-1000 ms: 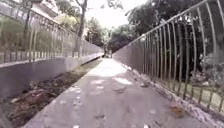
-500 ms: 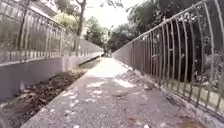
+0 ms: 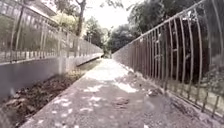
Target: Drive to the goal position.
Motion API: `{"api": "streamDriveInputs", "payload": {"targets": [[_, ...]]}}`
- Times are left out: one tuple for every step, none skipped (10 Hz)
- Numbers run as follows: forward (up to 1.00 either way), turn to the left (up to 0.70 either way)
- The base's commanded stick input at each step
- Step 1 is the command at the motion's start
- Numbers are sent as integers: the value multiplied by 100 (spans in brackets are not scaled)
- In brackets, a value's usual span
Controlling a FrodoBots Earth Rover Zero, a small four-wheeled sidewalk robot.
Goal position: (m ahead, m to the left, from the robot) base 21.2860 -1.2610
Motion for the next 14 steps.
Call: {"api": "streamDriveInputs", "payload": {"targets": [[50,0],[50,0],[50,0],[50,0],[50,0],[50,0],[50,0],[50,0],[50,0],[50,0],[50,0],[50,0],[50,0],[50,0]]}}
